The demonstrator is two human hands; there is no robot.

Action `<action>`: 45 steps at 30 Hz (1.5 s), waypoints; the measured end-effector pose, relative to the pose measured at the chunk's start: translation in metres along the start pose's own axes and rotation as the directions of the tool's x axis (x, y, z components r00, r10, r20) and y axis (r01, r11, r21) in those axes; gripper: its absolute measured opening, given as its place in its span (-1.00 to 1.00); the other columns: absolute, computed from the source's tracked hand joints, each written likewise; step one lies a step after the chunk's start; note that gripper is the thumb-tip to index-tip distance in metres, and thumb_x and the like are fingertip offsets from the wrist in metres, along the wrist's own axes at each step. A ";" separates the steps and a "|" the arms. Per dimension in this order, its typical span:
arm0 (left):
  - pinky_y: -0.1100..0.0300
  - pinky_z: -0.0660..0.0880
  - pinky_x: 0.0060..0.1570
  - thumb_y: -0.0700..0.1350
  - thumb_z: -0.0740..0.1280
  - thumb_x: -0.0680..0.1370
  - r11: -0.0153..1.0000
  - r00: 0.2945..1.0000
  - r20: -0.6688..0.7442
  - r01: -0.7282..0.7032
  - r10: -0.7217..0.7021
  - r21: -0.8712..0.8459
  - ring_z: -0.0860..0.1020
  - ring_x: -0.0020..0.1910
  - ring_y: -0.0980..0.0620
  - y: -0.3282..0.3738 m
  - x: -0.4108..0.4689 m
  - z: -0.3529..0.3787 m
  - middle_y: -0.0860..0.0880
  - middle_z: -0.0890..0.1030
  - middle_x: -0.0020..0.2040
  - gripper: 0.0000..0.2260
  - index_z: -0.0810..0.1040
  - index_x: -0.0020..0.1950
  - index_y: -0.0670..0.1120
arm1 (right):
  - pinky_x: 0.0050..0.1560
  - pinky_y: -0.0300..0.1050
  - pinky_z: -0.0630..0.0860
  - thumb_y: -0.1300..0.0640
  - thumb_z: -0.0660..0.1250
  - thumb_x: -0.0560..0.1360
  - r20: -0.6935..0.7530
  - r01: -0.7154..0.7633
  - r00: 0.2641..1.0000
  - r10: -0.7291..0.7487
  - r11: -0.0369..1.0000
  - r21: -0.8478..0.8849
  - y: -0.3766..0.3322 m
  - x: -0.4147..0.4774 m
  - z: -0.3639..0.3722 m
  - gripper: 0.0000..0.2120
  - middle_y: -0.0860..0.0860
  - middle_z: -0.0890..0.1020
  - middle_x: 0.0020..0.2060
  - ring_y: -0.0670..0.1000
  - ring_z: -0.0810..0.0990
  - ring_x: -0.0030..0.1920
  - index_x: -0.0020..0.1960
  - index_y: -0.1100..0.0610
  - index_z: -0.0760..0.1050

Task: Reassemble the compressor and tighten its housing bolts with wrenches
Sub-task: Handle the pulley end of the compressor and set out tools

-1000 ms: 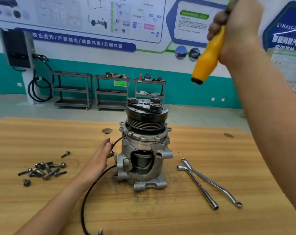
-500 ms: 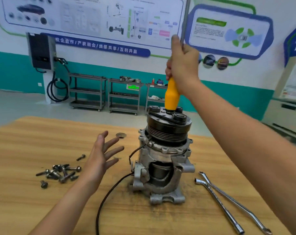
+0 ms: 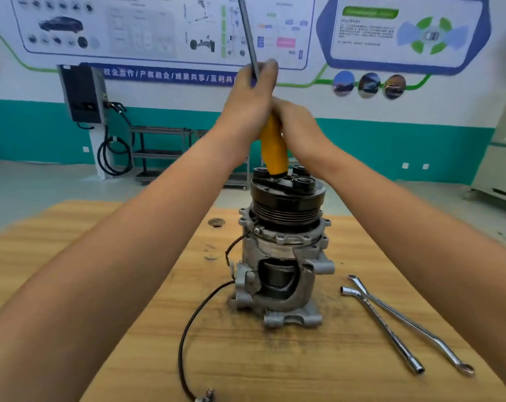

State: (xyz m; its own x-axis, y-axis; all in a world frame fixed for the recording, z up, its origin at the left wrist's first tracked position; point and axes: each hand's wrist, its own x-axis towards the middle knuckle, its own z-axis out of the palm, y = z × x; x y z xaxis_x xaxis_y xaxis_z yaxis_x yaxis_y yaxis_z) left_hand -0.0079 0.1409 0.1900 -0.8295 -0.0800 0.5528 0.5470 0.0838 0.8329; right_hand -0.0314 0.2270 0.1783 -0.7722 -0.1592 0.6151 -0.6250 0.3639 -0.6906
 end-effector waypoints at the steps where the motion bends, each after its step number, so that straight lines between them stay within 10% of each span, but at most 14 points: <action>1: 0.11 0.41 -0.02 0.01 0.09 0.65 1.000 0.998 -0.069 0.010 -0.011 -0.022 0.46 -0.11 0.07 -0.006 0.002 0.007 0.02 0.47 -0.12 -0.89 0.34 -0.01 0.02 | -0.33 -0.30 0.35 0.14 0.01 0.65 0.048 0.014 0.999 -0.010 0.997 -0.081 0.007 -0.006 -0.003 -0.64 0.00 0.47 -0.34 -0.28 0.45 -0.41 -0.22 0.10 0.46; 3: 0.05 0.46 -0.04 -0.04 0.07 0.66 0.976 0.986 -0.142 0.053 -0.084 -0.209 0.50 -0.14 -0.03 -0.022 0.001 0.015 -0.09 0.51 -0.15 -0.86 0.32 -0.08 -0.01 | -0.06 -0.22 0.35 0.10 0.03 0.65 0.093 0.010 0.996 0.005 0.987 -0.161 0.023 -0.020 -0.013 -0.64 0.23 0.52 -0.07 -0.22 0.50 -0.12 0.03 0.27 0.55; 7: 0.12 0.48 -0.27 -0.04 0.05 0.65 0.904 0.938 -0.268 0.093 -0.220 -0.417 0.48 -0.41 0.01 -0.038 -0.004 0.013 -0.15 0.54 -0.18 -0.83 0.36 0.01 -0.08 | 0.48 -0.01 0.03 -0.14 0.19 0.56 0.101 0.064 0.994 -0.036 0.955 -0.289 0.051 -0.059 -0.012 -0.52 0.06 0.18 0.48 0.02 0.10 0.48 0.45 -0.14 0.24; 12: 0.32 0.32 -0.51 -0.07 0.19 0.58 0.729 0.891 -0.386 -0.098 -0.239 -0.678 0.35 -0.59 0.08 -0.014 0.030 -0.047 0.02 0.36 -0.56 -0.74 0.31 -0.29 -0.10 | 0.36 -0.09 0.07 -0.33 0.35 0.33 -0.110 0.001 0.994 -0.016 0.991 -0.134 0.056 -0.067 -0.017 -0.08 -0.06 0.07 0.52 -0.04 0.06 0.49 0.52 -0.16 -0.06; 19: 0.24 0.31 -0.48 0.10 0.17 0.59 0.935 0.938 -0.225 0.191 -0.264 -0.298 0.32 -0.57 0.08 -0.075 -0.002 -0.031 0.04 0.34 -0.57 -0.61 0.32 -0.38 -0.06 | 0.34 -0.06 0.20 -0.22 0.34 0.42 0.025 -0.268 0.964 0.266 0.961 0.063 0.076 -0.066 -0.013 -0.17 -0.05 0.16 0.50 0.02 0.18 0.47 0.54 -0.06 0.01; 24: 0.28 0.29 -0.56 0.17 0.18 0.57 0.914 0.942 -0.324 -0.052 -0.090 -0.403 0.30 -0.62 0.09 -0.055 0.018 -0.035 0.05 0.32 -0.60 -0.55 0.31 -0.44 -0.04 | 0.34 -0.06 0.22 -0.31 0.26 0.24 -0.020 -0.276 0.960 0.278 0.959 0.054 0.074 -0.067 -0.011 -0.03 -0.06 0.18 0.50 0.00 0.20 0.46 0.54 -0.05 -0.01; 37: 0.24 0.25 -0.57 0.23 -0.02 0.60 0.879 0.945 -0.303 -0.037 -0.124 -0.475 0.30 -0.61 0.05 -0.075 0.012 -0.022 0.02 0.32 -0.59 -0.48 0.31 -0.42 -0.07 | 0.35 -0.05 0.20 -0.19 0.29 0.46 -0.052 -0.286 0.957 0.286 0.958 0.000 0.074 -0.067 -0.011 -0.18 -0.03 0.15 0.51 0.02 0.17 0.47 0.55 0.01 -0.06; 45: 0.26 0.29 -0.56 0.24 -0.01 0.59 0.817 0.924 -0.375 -0.159 -0.075 -0.554 0.33 -0.61 0.05 -0.067 0.008 -0.035 0.01 0.35 -0.58 -0.47 0.35 -0.43 -0.06 | 0.42 0.10 0.21 -0.33 0.22 0.25 -0.044 -0.314 0.948 0.314 0.949 -0.002 0.070 -0.066 -0.011 -0.01 -0.01 0.20 0.49 0.04 0.20 0.46 0.55 0.00 -0.04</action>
State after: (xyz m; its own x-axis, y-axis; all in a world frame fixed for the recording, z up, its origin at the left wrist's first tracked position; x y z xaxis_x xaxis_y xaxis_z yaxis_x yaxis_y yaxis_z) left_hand -0.0471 0.1001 0.1397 -0.7651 -0.4527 0.4579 0.6411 -0.4693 0.6073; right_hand -0.0227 0.2732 0.0934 -0.9237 0.0033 0.3832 -0.3504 0.3976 -0.8480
